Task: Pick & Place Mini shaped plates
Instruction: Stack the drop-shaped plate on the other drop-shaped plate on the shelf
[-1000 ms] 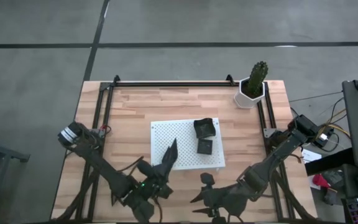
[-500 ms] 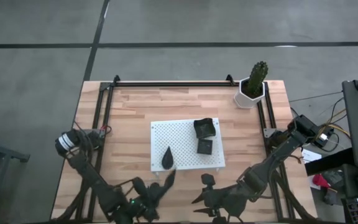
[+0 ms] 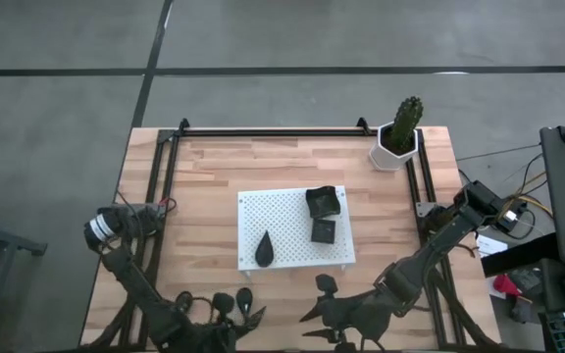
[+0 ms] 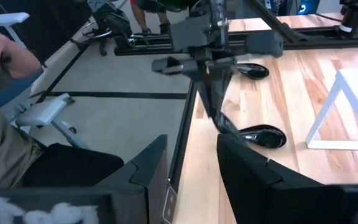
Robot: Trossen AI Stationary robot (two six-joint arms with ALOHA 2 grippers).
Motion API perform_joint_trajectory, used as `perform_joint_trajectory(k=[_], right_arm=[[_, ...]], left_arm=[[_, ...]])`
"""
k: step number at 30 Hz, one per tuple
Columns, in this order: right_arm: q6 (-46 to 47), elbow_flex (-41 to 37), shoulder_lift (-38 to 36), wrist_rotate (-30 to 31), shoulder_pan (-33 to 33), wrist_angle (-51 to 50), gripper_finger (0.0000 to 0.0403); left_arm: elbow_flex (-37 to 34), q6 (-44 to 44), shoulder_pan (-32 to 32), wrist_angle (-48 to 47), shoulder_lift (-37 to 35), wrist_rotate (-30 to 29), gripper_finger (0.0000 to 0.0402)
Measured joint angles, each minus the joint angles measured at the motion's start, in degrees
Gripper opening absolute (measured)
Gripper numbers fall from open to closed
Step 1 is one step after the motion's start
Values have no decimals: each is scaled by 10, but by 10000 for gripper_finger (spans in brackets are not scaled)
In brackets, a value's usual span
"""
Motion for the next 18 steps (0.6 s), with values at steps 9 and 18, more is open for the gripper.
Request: perform_joint_trajectory(k=[9, 18], right_arm=[[0, 0, 0, 0, 0, 0, 124], [1, -1, 0, 0, -1, 0, 123]], left_arm=[[74, -236, -29, -403, -3, 104, 14], [154, -171, -13, -595, -4, -1, 14]])
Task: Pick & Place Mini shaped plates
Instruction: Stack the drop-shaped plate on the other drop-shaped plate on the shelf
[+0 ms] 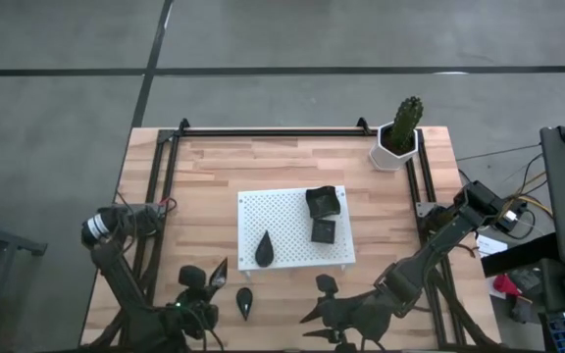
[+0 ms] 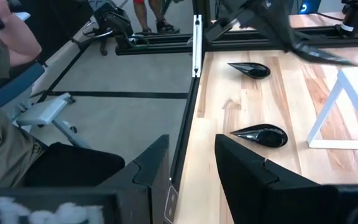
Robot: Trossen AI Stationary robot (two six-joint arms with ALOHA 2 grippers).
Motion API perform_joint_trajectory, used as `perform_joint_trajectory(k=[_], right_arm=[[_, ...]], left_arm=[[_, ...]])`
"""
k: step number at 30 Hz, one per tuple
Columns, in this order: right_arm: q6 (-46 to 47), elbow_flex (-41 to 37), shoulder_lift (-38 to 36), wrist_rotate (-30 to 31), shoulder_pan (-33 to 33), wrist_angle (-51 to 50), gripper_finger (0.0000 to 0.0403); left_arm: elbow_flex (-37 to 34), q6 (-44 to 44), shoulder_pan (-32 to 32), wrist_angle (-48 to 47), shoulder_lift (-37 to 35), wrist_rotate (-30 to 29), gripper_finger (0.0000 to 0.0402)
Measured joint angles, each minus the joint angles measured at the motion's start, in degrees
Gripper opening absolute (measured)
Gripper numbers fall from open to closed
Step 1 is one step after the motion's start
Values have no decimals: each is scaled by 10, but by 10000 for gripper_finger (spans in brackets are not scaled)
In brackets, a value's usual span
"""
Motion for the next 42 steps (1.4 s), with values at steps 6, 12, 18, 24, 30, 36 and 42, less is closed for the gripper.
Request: perform_joint_trajectory(k=[6, 12, 18, 24, 30, 36, 42], right_arm=[[-1, 0, 0, 0, 0, 0, 123], [-2, -2, 0, 0, 0, 0, 123], [0, -9, 0, 0, 0, 0, 123], [0, -12, 1, 0, 0, 0, 123], [0, -12, 1, 0, 0, 0, 123], [0, -12, 1, -1, 0, 0, 123], [0, -12, 1, -1, 0, 0, 123]], left_arm=[[49, 96, 34, -20, 0, -45, 14], [85, 133, 76, -17, 0, -87, 14], [90, 184, 117, 24, 0, -93, 14], [90, 262, 143, 77, 1, -89, 14], [90, 339, 159, 139, 1, -87, 14], [82, 336, 170, 130, 1, -59, 14], [79, 331, 169, 129, 1, -65, 14]])
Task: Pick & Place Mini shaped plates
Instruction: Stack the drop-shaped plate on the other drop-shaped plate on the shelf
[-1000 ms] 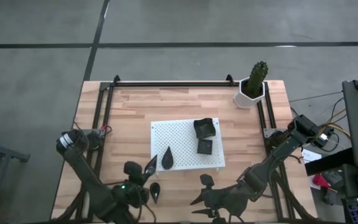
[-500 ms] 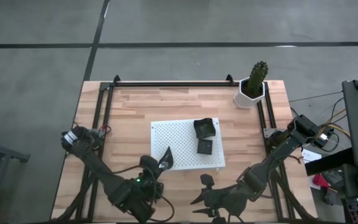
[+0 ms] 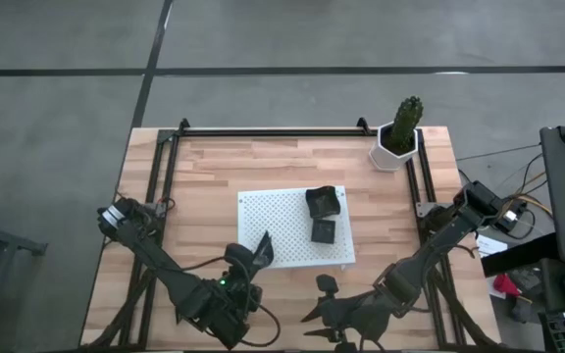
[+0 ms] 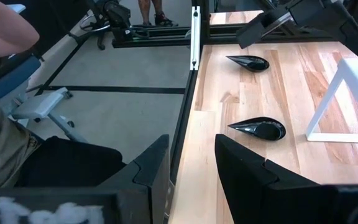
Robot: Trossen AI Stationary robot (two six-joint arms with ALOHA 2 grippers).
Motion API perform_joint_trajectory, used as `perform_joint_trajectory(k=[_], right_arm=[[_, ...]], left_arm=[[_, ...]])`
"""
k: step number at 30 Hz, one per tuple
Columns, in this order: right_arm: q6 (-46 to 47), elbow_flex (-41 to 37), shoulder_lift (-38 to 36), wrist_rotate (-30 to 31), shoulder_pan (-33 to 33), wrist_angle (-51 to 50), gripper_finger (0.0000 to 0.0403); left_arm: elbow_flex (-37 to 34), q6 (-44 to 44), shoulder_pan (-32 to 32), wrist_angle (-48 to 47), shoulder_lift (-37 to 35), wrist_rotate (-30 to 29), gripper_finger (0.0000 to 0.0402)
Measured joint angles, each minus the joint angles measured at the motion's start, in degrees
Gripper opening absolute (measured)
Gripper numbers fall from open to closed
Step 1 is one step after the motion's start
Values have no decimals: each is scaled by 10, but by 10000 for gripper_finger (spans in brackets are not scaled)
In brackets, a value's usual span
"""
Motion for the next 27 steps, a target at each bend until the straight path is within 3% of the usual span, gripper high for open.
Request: perform_joint_trajectory(k=[17, 27], right_arm=[[3, 0, 4, 0, 0, 0, 123], [4, 0, 4, 0, 0, 0, 123]], left_arm=[[-1, -20, 9, -1, 0, 15, 17], [-1, -24, 8, 6, 0, 5, 99]])
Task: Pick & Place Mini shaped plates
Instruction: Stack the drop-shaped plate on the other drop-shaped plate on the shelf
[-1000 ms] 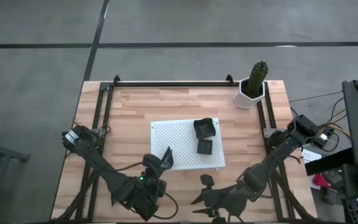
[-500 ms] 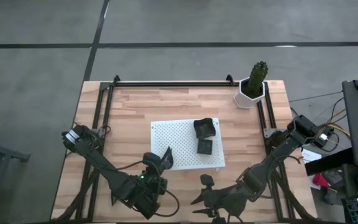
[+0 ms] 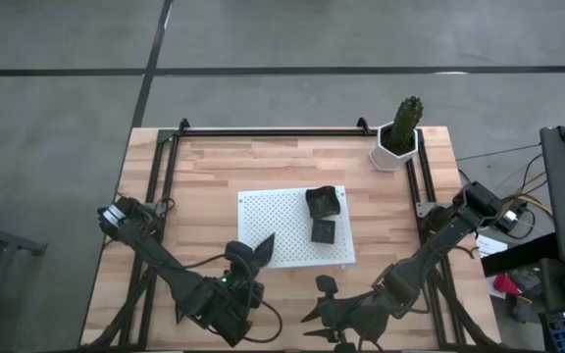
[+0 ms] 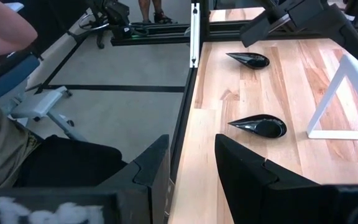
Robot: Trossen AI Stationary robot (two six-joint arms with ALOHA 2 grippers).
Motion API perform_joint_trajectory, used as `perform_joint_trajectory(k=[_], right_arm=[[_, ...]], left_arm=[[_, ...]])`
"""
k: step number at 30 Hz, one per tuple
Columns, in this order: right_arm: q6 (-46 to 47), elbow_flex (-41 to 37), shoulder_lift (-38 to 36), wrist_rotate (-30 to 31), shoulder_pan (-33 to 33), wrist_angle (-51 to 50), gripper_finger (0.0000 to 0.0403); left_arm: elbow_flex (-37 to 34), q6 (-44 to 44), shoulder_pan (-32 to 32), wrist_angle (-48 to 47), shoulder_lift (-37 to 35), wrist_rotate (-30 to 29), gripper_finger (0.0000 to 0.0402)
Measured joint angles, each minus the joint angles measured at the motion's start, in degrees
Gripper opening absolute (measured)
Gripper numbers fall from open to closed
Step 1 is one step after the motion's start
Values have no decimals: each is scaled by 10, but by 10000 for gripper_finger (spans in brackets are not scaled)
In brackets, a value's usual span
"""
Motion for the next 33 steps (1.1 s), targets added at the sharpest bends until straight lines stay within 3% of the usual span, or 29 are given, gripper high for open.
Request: perform_joint_trajectory(k=[6, 13, 24, 29, 33], right_arm=[[0, 0, 0, 0, 0, 0, 123], [5, 0, 0, 0, 1, 0, 123], [1, -3, 0, 0, 1, 0, 123], [1, -6, 0, 0, 1, 0, 123], [2, -8, 0, 0, 1, 0, 123]], left_arm=[[0, 6, 0, 3, 0, -7, 128], [0, 0, -6, 3, 0, 1, 131], [0, -88, -65, 14, -3, 132, 126], [-33, -118, -98, 48, -2, 152, 126], [-72, -83, -112, 73, -2, 164, 123]])
